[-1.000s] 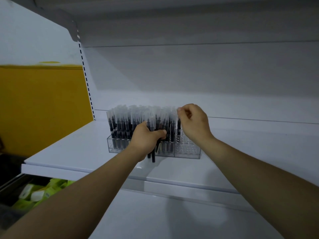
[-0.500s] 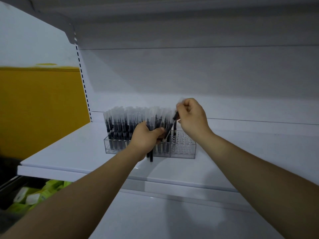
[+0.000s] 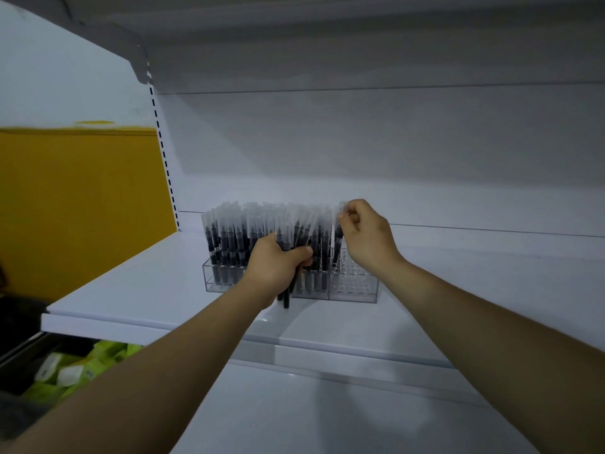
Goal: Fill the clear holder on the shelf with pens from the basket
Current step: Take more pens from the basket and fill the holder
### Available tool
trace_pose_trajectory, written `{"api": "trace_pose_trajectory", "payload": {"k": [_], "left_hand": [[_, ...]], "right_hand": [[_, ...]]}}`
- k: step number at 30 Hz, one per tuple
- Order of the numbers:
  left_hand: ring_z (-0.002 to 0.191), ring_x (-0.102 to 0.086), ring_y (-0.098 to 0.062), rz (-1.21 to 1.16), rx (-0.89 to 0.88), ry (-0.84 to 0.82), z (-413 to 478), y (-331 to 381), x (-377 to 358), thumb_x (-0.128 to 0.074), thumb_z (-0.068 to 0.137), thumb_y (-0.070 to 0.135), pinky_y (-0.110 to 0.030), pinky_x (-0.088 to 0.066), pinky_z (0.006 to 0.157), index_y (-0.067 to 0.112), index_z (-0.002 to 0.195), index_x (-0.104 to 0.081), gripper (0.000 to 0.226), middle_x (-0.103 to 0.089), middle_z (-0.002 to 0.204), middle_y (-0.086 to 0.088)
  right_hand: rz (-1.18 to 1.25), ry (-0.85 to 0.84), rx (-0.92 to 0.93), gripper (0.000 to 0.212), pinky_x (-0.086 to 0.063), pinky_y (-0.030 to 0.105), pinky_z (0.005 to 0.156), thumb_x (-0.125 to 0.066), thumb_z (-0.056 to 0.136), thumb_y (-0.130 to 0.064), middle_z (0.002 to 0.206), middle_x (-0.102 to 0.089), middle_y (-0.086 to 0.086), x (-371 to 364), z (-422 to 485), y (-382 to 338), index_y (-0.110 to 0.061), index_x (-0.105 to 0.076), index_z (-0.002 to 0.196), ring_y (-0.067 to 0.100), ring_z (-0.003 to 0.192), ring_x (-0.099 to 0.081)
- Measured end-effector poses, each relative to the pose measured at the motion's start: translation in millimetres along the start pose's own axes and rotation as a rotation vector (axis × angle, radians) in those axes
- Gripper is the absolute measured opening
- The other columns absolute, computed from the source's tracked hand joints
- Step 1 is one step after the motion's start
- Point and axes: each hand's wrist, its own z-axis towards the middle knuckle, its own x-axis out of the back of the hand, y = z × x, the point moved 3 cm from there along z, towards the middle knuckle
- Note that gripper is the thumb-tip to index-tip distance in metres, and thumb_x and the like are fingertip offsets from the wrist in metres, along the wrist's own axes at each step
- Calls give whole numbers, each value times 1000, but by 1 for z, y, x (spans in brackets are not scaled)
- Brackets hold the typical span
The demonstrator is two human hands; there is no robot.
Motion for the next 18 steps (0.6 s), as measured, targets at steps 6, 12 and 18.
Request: {"api": "trace_pose_trajectory", "payload": {"k": [6,12,18], "left_hand": [[72,-71,-15,-17,-29,-18,1,-2,1,-66,89,9,-34,-58,74,-3,101,-64,18,-72,81,-9],[79,-71,-20,-11,-23,-8,0,-1,2,-68,88,12,-43,-56,86,-2,106,-62,24,-73,79,-7],[82,-71,-27,-9,-18,-27,-2,3,-2,-70,86,17,-48,-55,87,-6,112,-59,36,-73,75,-4]], "right_hand": [[-115,-52,-42,18,-44,29,70,-47,100,-28,84,-56,-6,-10,2,4,-14,-55,107,19,79,-56],[-232,-107,-117,18,-43,30,65,-48,99,-32,78,-57,0,-14,3,13,-15,-54,98,24,77,-57],[-55,62,-16,17,-45,24,73,-53,96,-32,92,-60,-4,1,-9,-9,-17,-60,100,10,82,-55]]}}
